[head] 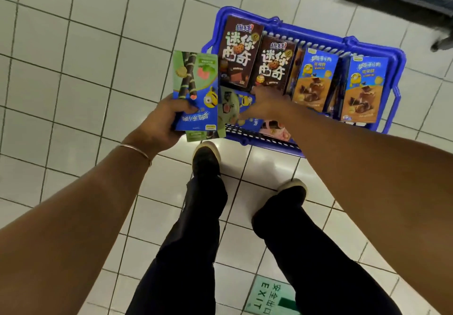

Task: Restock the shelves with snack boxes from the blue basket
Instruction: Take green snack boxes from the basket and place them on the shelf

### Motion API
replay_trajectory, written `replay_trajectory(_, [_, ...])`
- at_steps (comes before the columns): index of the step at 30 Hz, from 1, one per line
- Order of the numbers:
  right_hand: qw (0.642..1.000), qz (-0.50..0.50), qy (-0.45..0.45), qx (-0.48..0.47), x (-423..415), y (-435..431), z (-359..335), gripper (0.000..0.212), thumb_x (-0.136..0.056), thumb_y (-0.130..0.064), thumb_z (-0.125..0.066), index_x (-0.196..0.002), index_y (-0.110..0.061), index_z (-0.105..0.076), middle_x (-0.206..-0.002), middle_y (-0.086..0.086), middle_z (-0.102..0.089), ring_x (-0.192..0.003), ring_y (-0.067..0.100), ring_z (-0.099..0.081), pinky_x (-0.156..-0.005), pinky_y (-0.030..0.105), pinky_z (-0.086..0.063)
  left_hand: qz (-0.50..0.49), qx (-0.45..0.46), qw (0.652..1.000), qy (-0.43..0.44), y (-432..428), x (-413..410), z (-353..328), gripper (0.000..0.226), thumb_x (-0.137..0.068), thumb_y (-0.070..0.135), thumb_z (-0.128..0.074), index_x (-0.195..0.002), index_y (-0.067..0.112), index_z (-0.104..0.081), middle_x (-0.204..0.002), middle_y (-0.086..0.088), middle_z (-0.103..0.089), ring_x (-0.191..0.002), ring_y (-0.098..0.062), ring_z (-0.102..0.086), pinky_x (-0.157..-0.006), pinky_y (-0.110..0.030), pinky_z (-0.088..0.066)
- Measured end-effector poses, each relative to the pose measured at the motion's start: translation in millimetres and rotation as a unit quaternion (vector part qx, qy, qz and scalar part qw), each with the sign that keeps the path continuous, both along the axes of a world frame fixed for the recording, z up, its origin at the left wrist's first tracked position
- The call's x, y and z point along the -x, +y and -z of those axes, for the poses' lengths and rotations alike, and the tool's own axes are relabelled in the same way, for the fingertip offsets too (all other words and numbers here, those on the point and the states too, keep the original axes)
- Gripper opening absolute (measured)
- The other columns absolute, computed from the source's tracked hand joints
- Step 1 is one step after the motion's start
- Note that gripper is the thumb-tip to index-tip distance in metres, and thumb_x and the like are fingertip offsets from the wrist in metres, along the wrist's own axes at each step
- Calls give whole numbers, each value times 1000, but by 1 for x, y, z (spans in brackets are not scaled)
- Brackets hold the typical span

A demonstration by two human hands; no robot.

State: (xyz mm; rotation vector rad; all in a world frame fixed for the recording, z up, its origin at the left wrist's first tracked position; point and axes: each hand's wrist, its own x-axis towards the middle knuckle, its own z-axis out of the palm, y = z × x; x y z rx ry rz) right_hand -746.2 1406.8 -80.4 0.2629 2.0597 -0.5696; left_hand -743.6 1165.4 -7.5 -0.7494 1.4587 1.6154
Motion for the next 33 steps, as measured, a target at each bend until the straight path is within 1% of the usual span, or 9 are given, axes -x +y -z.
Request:
replay_trajectory(5, [993, -86, 19, -79, -3, -9, 5, 114, -58, -74, -81, -151, -22, -39, -156, 12, -34, -146, 43, -23, -113, 56, -28, -42, 7, 999, -30, -6, 1, 11, 35, -95, -6, -52, -127, 5, -57, -107, -10, -75, -83, -17, -77, -62, -26, -62])
replay_trajectory(9, [989, -107, 41, -88, -11, -18, 6, 112, -55, -67, -86, -145, -17, -40, -149, 12, -42, -142, 40, -31, -112, 57, -25, -45, -11, 999, -25, -9, 1, 14, 28, -96, -8, -48, -116, 6, -61, -97, -4, -79, -81, -14, -77, -63, -25, -62])
replay_trajectory(14, [992, -49, 95, -60, -13, -28, -7, 90, -55, -54, -92, -119, -15, -42, -105, 2, -56, -110, 32, -57, -93, 48, -35, -130, -83, 987, -39, -22, 3, 4, 27, -96, -2, -46, -116, 7, -62, -107, -9, -77, -94, -22, -76, -77, -32, -64])
replay_trajectory(18, [993, 90, 65, 46, -14, -15, -48, 75, -60, -50, -93, -110, -21, -46, -96, -7, -53, -85, 14, -53, -72, 34, -40, -126, -115, 985, -27, -27, 7, -32, 25, -91, 1, -49, -109, 8, -65, -103, -8, -78, -93, -23, -75, -83, -35, -63])
replay_trajectory(23, [902, 374, 81, 199, -7, -3, -157, 24, -75, -14, -86, -83, -29, -69, -65, -23, -71, -60, -8, -66, -53, 10, -49, -78, -147, 986, -2, 8, 17, -128, 29, -76, 4, -57, -90, 11, -81, -95, -8, -79, -86, -24, -76, -78, -32, -63])
replay_trajectory(25, [858, 451, 94, 225, -6, 0, -219, 20, -79, -17, -79, -98, -20, -72, -84, -12, -76, -79, 7, -71, -73, 24, -56, -47, -168, 984, 17, 26, 25, -186, 31, -75, 6, -58, -99, 8, -77, -95, -9, -79, -84, -23, -77, -74, -32, -64])
replay_trajectory(28, [818, 517, 100, 232, -5, 2, -324, 70, -79, -39, -72, -140, -11, -52, -137, 4, -60, -121, 29, -59, -99, 51, -50, -22, -204, 977, 57, 46, 35, -276, 35, -76, 5, -56, -109, 8, -68, -95, -8, -79, -83, -22, -76, -73, -30, -62])
replay_trajectory(30, [792, 533, 152, 255, -2, 10, -383, 49, -90, -28, -66, -133, -7, -57, -131, 10, -63, -118, 33, -61, -99, 52, -49, -17, -212, 972, 100, 55, 45, -337, 32, -79, -1, -55, -106, 10, -67, -91, -4, -79, -79, -20, -75, -73, -27, -60])
replay_trajectory(33, [783, 509, 218, 282, 0, 20, -468, 16, -97, -12, -57, -108, -22, -61, -106, -2, -66, -98, 18, -65, -90, 43, -50, -10, -235, 961, 143, 64, 54, -427, 33, -77, -3, -58, -108, 7, -65, -98, -10, -74, -83, -26, -70, -80, -35, -56])
